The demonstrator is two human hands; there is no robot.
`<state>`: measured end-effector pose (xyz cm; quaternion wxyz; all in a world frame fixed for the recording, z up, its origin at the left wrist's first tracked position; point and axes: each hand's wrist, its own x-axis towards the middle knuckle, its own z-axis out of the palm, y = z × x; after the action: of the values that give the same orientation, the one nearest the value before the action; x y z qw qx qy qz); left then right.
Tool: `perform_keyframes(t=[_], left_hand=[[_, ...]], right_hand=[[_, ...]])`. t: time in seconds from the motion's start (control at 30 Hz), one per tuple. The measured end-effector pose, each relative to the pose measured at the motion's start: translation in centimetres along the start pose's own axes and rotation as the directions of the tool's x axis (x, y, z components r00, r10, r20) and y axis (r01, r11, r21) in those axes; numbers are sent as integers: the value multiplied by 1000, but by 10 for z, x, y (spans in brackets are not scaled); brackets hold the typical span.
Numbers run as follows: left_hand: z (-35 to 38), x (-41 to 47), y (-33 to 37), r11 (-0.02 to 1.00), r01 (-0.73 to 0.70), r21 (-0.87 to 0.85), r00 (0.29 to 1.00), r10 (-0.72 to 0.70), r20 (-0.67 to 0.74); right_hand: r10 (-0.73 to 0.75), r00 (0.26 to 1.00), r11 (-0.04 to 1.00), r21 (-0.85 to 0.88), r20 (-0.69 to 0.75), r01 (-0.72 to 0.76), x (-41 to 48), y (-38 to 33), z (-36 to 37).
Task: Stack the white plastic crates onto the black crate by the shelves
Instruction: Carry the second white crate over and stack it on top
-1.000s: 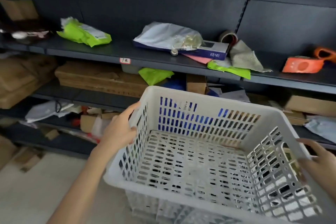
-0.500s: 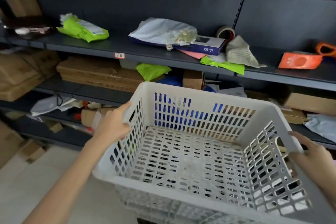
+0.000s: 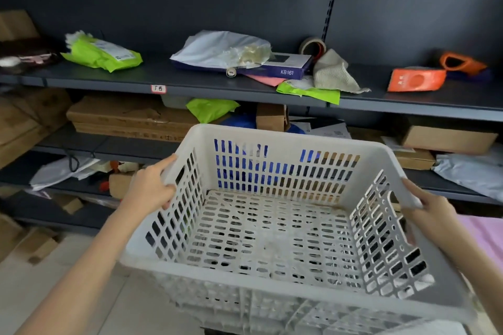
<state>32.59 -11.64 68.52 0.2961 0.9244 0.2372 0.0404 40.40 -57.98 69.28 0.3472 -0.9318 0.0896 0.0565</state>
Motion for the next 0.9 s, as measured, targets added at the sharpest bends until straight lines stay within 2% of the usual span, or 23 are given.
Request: perform_keyframes(t=[0.07, 0.2, 0.5, 0.6, 0.7, 0.9], left_hand=[[1, -1, 1, 1000, 23, -15, 1000, -23, 11], [-1, -7, 8, 998, 51, -46, 999, -51, -4], [7, -36, 36, 986, 104, -133, 989, -117, -93], [7, -36, 37, 995, 77, -56, 989, -83, -119], [7, -31, 43, 999, 34, 30, 997, -31, -77], [8, -17, 39, 1000, 28, -1, 999, -28, -32]], right_hand=[[5, 1000, 998, 55, 14, -6, 6, 2, 1], [-30, 999, 998, -45, 45, 32, 6, 6, 1], [-87, 994, 996, 18, 61, 86, 18, 14, -4], [-95, 993, 995, 27, 63, 94, 15, 19, -6], [-85, 995, 995, 48, 48, 82, 12, 22, -7], [-75, 997, 990, 121, -3, 75, 14, 27, -2]])
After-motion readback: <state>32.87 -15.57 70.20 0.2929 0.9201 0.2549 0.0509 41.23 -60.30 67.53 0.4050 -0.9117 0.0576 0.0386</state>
